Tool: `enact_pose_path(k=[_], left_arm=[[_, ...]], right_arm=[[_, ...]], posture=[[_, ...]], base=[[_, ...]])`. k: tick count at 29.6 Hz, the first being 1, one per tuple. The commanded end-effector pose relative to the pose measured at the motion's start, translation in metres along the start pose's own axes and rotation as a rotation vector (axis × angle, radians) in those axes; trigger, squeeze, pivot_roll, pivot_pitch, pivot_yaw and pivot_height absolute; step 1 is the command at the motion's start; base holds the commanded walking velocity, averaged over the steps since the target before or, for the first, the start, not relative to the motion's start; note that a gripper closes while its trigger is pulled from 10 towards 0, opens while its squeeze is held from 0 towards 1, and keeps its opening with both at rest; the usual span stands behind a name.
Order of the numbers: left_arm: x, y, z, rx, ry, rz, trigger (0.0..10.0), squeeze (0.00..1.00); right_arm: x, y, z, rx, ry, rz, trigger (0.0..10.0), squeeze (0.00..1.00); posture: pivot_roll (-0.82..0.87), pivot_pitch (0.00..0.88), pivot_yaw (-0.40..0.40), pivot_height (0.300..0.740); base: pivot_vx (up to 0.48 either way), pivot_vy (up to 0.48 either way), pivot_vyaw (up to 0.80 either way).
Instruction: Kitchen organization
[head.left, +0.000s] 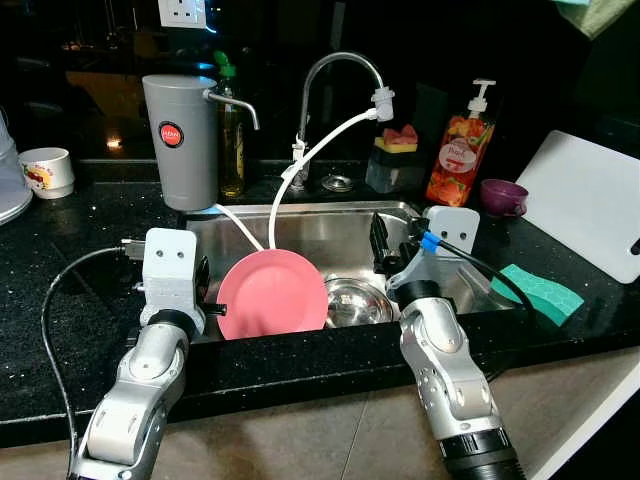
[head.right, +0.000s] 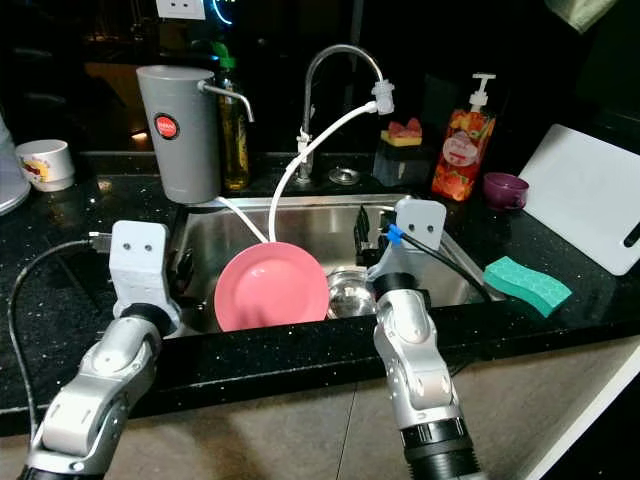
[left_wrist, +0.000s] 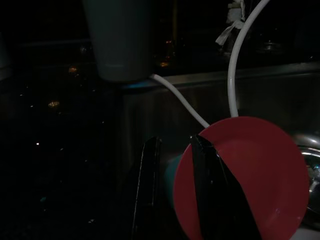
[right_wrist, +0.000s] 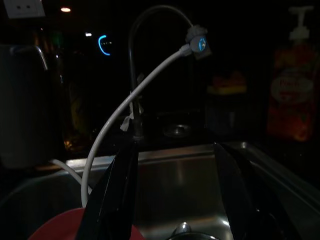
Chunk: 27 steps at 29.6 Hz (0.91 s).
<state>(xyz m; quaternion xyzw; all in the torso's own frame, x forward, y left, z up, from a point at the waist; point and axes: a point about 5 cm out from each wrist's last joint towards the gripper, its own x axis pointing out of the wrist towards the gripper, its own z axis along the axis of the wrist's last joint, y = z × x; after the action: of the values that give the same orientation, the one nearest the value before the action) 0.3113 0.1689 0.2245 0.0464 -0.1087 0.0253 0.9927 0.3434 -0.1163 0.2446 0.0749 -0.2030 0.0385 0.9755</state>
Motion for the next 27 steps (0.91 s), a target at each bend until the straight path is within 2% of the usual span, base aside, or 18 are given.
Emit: enact_pose_path(k=[1,27], left_arm=[[-0.001,-0.001,-0.001,0.029,0.001,-0.007,10.0,0.0],[0.005,-0.006,0.001,0.031,-0.01,-0.027,10.0,0.0]], right_arm=[[-0.002,0.0,0.001,-0.016,0.005,-0.003,10.0,0.0],[-0.004,-0.013,0.003,-0.042,0.012,-0.067,10.0,0.0]], posture=[[0.16,0.097,-0.113,0.74],[0.14,0.098,-0.097,0.74]], base=[[0.0,0.0,0.0],[0.0,0.0,0.0]])
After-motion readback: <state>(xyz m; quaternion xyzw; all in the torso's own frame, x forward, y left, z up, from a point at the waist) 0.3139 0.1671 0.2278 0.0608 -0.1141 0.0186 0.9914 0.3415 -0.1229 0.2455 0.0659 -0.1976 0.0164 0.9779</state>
